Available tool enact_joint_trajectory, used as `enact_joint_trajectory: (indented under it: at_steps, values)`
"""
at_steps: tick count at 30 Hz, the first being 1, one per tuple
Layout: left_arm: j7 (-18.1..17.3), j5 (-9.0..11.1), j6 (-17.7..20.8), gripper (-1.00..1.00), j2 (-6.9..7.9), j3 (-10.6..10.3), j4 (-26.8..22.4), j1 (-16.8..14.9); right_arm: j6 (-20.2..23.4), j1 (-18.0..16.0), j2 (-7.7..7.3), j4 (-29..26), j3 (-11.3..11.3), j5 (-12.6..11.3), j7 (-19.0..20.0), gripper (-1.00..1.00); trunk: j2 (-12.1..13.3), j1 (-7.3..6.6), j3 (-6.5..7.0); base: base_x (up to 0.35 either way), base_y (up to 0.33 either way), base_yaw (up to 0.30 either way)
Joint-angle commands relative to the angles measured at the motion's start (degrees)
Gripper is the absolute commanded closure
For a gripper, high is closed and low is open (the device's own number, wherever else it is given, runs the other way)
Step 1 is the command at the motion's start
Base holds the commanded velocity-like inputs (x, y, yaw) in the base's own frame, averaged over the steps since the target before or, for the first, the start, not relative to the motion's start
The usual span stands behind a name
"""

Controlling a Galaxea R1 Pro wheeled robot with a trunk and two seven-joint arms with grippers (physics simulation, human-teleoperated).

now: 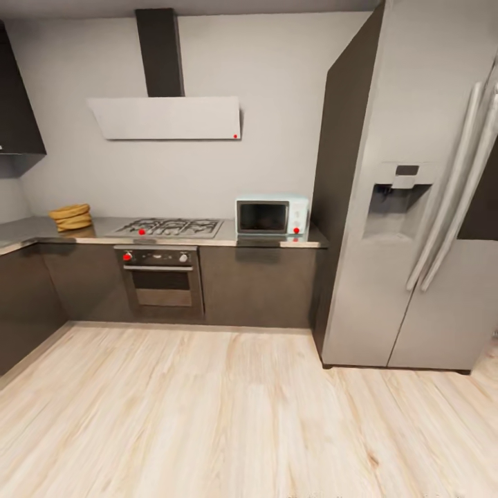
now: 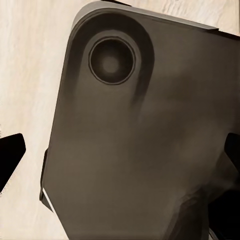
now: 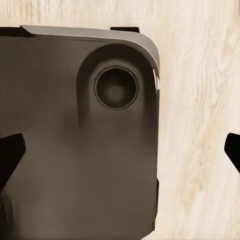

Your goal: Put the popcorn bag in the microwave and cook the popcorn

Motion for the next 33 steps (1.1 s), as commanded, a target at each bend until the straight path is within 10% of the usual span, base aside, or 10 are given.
enact_joint_trajectory:
  at_steps: [1, 33]
  values:
    - [0.04, 0.11, -0.13, -1.00, -0.02, 0.31, -0.01, 0.00, -0.21, -0.04, 0.00, 0.08, -0.01, -0.04, 0.02, -1.00, -0.03, 0.00, -0.06, 0.000, 0.000, -0.250]
    - [0.02, 0.02, 0.04, -1.00, 0.16, 0.14, -0.01, 0.04, -0.21, -0.04, 0.00, 0.08, 0.17, 0.60, 0.15, -1.00, -0.03, 0.00, -0.06, 0.257, 0.000, -0.049]
